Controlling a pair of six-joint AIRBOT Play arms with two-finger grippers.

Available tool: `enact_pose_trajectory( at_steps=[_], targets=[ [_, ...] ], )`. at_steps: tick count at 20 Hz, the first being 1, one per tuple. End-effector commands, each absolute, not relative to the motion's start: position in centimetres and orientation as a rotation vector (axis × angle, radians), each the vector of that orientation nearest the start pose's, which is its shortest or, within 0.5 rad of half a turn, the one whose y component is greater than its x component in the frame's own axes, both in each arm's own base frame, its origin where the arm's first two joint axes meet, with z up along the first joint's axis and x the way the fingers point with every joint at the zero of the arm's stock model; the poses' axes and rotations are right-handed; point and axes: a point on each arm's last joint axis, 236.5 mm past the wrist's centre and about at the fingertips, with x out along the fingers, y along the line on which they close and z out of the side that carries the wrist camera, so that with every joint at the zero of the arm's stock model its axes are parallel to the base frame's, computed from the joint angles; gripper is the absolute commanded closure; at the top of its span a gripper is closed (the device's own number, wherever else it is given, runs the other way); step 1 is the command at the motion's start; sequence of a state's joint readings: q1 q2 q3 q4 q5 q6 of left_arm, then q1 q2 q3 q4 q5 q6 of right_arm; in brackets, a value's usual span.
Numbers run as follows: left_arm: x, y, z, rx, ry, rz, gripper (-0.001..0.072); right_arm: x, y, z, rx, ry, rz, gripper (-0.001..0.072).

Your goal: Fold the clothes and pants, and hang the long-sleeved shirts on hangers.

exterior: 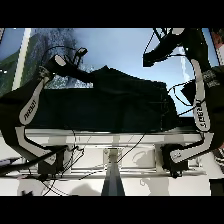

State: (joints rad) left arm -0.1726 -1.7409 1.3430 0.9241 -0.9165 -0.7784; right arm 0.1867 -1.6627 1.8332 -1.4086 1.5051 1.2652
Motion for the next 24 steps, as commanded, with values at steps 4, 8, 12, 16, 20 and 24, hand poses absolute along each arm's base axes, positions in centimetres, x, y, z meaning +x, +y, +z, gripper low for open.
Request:
enact_pose_trajectory(
  at_steps=[4,8,12,16,20,24],
  targets=[
    [48.0,-20.5,7.7,0.170,0.770,-0.811,0.0681,47.0,11.1,10.1,-0.244,1.128,0.432,0.0159],
    [42.2,-24.3,18.6,0.201,0.604,-0.950,0.0682,46.7,10.4,12.2,-0.241,1.084,0.413,0.0159],
    [32.4,-31.4,21.5,0.123,0.660,-1.242,0.0681,47.9,8.5,14.2,-0.198,1.008,0.340,0.0160],
    [22.5,-37.2,16.9,0.149,0.937,-1.483,0.0679,48.9,2.0,17.4,-0.092,0.918,0.151,0.0159],
    [17.9,-41.1,15.2,0.229,0.939,-1.612,0.0307,47.6,-5.8,19.9,-0.023,0.869,-0.006,0.0159],
    [25.0,-40.3,15.2,0.222,0.814,-1.412,0.0032,46.0,-11.2,20.8,0.029,0.858,-0.116,0.0159]
  ],
)
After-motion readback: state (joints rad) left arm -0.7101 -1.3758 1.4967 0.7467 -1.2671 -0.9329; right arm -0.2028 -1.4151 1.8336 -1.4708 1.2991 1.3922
